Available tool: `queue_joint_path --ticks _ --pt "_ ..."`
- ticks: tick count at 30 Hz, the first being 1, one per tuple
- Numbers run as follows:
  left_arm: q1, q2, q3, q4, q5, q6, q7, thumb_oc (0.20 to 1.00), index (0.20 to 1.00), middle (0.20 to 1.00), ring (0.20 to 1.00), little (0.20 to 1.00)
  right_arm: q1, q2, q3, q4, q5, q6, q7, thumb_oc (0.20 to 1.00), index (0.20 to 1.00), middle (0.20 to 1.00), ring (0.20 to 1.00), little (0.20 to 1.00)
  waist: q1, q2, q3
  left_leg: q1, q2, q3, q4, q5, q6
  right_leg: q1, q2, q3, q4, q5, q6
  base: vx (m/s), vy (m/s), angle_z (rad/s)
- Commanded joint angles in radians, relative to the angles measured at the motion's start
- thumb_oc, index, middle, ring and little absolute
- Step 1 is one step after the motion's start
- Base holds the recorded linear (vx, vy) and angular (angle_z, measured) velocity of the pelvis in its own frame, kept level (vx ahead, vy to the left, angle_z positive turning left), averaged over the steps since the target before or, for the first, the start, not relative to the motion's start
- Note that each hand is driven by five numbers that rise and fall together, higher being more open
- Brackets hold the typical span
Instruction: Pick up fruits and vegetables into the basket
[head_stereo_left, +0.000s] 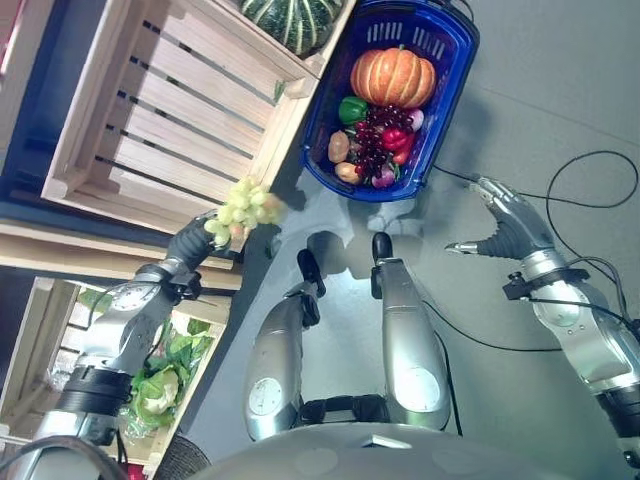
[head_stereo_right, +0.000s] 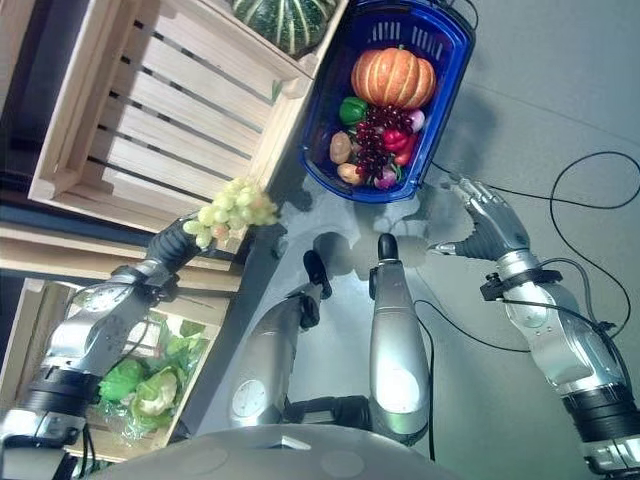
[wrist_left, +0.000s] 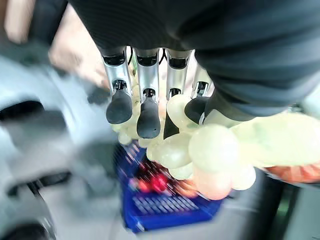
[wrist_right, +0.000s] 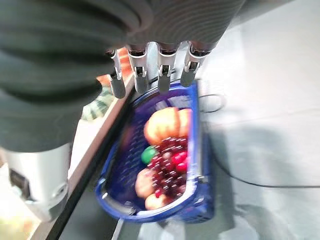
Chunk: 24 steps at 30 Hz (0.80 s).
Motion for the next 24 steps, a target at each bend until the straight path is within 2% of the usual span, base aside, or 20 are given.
queue_joint_path --ticks 1,5,9,12,18,24 --pt "0.022 -0.015 0.014 -0.059 -0.092 -0.033 -0.02 0.2 0.2 0.2 0.2 0.2 -0.031 -0.035 0.017 -0.047 -0.031 -0.019 -0.024 1.0 1.0 1.0 1.0 1.0 -0.016 0.048 -0.044 -0.008 -0.078 0.017 0.118 -0.156 0.068 0.094 0.008 -0.036 -0.089 -0.035 0.054 -0.02 -0.034 0.15" --pt "-0.017 -0.028 -0.022 -0.119 -0.166 -0.042 -0.028 0.2 0.2 0.2 0.2 0.2 -0.129 -0.027 0.127 -0.022 -0.016 -0.019 -0.039 1.0 1.0 1.0 1.0 1.0 0.012 0.045 -0.044 -0.003 -0.085 -0.001 0.119 -0.157 0.073 0.112 0.001 -0.05 -0.095 -0.03 0.054 -0.03 -0.061 0.11" --pt "-0.043 -0.052 -0.048 -0.149 -0.188 -0.052 -0.06 0.2 0.2 0.2 0.2 0.2 -0.215 0.007 0.225 0.017 0.003 -0.015 -0.007 1.0 1.0 1.0 1.0 1.0 0.035 0.043 -0.044 0.006 -0.093 -0.017 0.122 -0.159 0.076 0.13 -0.006 -0.062 -0.098 -0.027 0.053 -0.01 -0.056 0.16" --pt "-0.065 -0.064 -0.072 -0.176 -0.205 -0.031 -0.091 0.2 0.2 0.2 0.2 0.2 -0.286 0.044 0.303 0.05 -0.01 -0.026 0.011 1.0 1.0 1.0 1.0 1.0 0.056 0.04 -0.044 0.013 -0.099 -0.032 0.125 -0.159 0.079 0.145 -0.014 -0.073 -0.103 -0.02 0.052 -0.01 -0.071 0.1" --pt "-0.098 -0.08 -0.11 -0.184 -0.226 0.002 -0.111 0.2 0.2 0.2 0.2 0.2 -0.376 0.089 0.382 0.069 0.005 -0.033 0.007 1.0 1.0 1.0 1.0 1.0 0.074 0.035 -0.044 0.018 -0.103 -0.043 0.127 -0.159 0.082 0.157 -0.02 -0.083 -0.107 -0.013 0.053 -0.01 -0.038 0.12" --pt "-0.112 -0.094 -0.162 -0.189 -0.226 0.052 -0.155 0.2 0.2 0.2 0.2 0.2 -0.443 0.134 0.455 0.063 0.023 -0.002 0.001 1.0 1.0 1.0 1.0 1.0 0.093 0.03 -0.044 0.039 -0.107 -0.057 0.13 -0.164 0.083 0.189 -0.029 -0.096 -0.115 -0.006 0.056 0.0 -0.037 0.11"
